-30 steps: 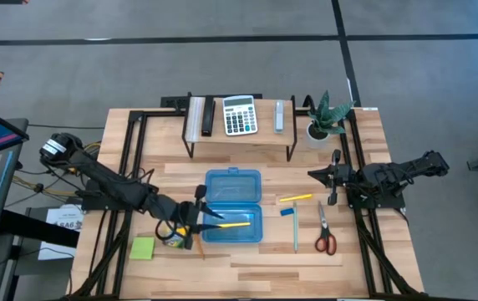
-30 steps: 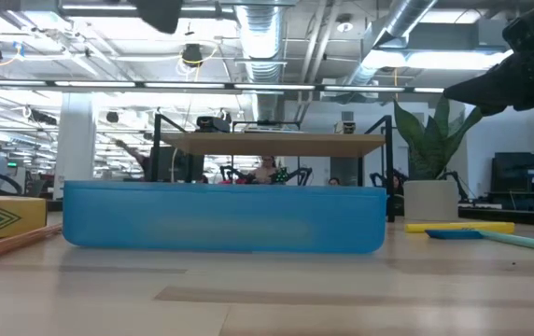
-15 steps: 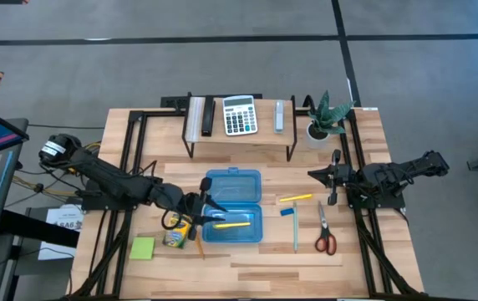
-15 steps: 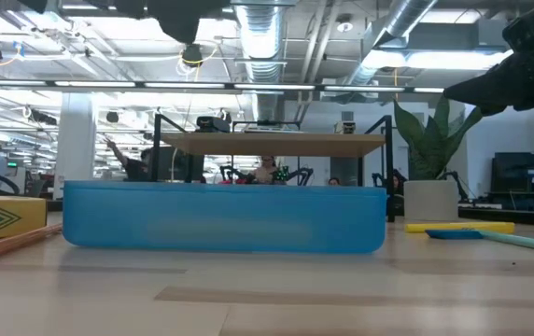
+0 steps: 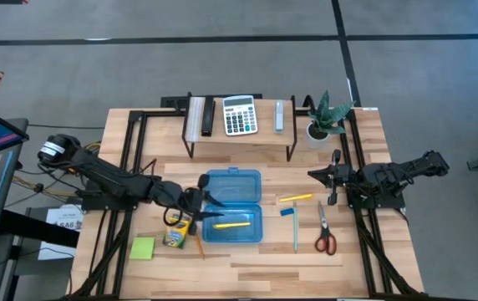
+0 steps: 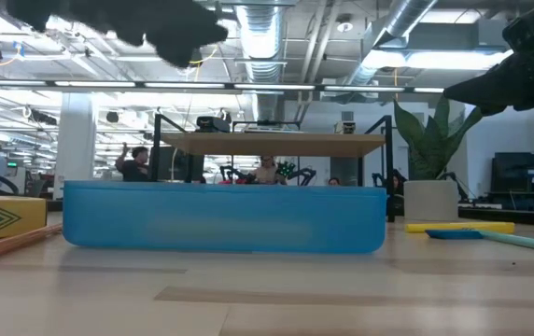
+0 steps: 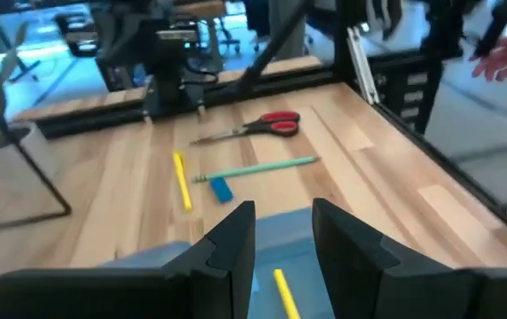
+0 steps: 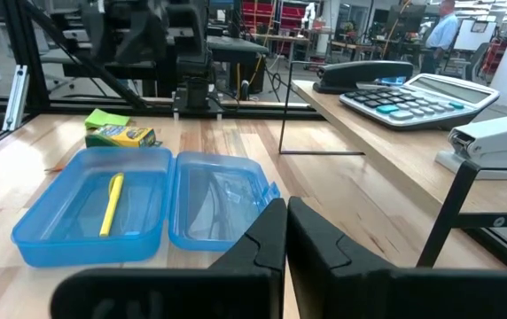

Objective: Pack school essentials
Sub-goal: Put the yellow pen into the supply box

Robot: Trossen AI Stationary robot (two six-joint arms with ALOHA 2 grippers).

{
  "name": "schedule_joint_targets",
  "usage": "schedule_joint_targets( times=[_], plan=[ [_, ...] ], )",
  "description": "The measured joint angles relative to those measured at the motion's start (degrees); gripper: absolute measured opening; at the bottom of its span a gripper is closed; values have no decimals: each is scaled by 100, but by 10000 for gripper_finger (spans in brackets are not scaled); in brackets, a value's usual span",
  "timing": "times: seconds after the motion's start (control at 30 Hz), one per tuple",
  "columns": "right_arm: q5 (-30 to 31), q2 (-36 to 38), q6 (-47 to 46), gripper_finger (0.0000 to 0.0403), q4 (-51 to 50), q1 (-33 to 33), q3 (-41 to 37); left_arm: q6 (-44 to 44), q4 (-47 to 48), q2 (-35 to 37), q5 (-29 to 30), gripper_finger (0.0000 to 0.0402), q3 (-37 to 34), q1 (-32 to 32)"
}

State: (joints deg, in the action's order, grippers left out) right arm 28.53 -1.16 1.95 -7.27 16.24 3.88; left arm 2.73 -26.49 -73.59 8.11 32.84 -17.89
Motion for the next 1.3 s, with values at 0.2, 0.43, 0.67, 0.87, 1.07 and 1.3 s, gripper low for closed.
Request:
schedule_joint_targets(
  times=[0.2, 0.43, 0.67, 0.87, 1.07, 1.3],
  plan=[
    [0, 1, -1, 33, 18, 0, 0, -125, -557, 671, 89, 102, -547, -7],
    [2, 1, -9, 33, 42, 1, 0, -594, -145, 1450, 628, 102, -804, -11],
    [2, 6, -60, 33, 1112, -1, -30, -860, -31, 1412, 672, 102, -804, -94],
    [1, 1, -8, 33, 1892, -3, -24, -977, -159, 1348, 784, 102, -802, -222],
    [-7, -133, 127, 33, 1645, -28, 335, -1047, -167, 1348, 939, 102, -802, -295],
    [-15, -1010, -255, 37, 736, -28, 1097, -1046, -168, 1348, 954, 102, -802, -297]
  ],
)
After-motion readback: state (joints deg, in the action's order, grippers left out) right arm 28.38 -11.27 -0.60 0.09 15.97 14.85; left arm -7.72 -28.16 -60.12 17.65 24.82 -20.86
